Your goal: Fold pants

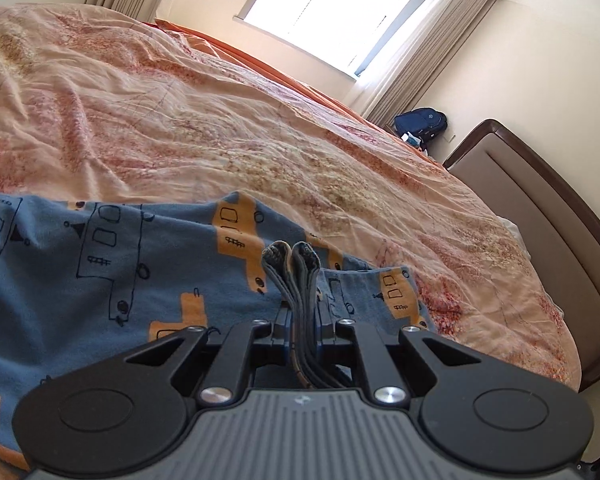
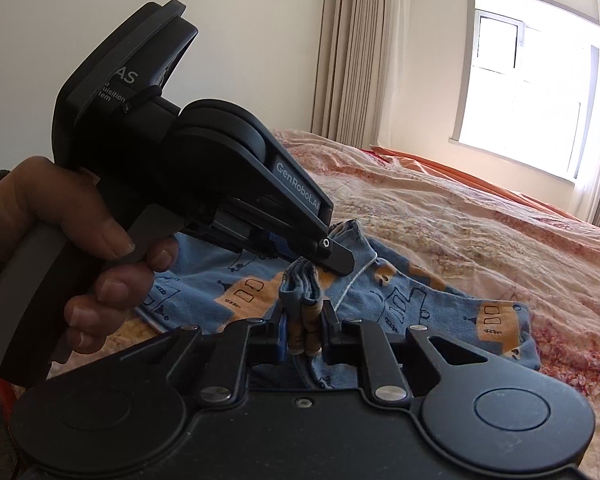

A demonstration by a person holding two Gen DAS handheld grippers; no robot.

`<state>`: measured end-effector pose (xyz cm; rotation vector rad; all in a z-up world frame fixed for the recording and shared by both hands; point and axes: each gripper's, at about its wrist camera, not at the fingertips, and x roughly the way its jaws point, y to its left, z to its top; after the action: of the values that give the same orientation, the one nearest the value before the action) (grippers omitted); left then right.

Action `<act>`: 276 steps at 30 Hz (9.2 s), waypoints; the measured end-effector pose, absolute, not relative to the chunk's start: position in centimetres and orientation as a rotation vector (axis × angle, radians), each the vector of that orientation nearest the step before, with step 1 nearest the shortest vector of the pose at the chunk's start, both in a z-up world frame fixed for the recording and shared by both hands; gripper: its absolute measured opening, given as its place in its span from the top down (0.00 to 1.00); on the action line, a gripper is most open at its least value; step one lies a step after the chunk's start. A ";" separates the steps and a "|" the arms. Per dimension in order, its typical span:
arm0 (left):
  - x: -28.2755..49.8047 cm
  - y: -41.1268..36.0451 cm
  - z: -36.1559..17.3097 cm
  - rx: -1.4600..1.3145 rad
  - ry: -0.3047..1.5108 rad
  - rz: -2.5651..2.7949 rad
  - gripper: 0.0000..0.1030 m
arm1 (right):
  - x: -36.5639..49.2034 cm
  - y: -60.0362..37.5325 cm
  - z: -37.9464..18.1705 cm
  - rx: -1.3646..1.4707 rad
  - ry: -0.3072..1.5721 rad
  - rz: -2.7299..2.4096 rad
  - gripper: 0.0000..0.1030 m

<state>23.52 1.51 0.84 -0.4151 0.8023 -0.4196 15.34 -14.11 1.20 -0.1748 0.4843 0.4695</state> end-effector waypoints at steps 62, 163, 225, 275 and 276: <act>21.8 0.2 -3.0 -0.151 0.616 -0.008 0.01 | 24.8 -28.4 -4.2 -0.211 0.556 0.051 0.01; 15.8 2.5 7.3 -0.303 0.375 -0.036 0.87 | 18.5 -19.7 -1.8 -0.038 0.402 0.306 0.00; 14.9 -1.5 -1.9 -0.208 0.692 -0.031 0.01 | 22.1 -27.8 -2.9 0.206 0.578 0.265 0.00; 14.1 -2.6 -2.5 -0.173 0.683 -0.073 0.01 | 16.5 -27.1 -3.8 0.113 0.541 0.027 0.06; 13.7 -2.7 -2.6 -0.155 0.675 -0.077 0.01 | 16.1 -27.4 -4.1 0.117 0.545 0.007 0.03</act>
<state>13.67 -2.70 -2.64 -0.1547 0.6753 -0.0772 16.13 -27.42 -4.12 0.1167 0.5452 0.0072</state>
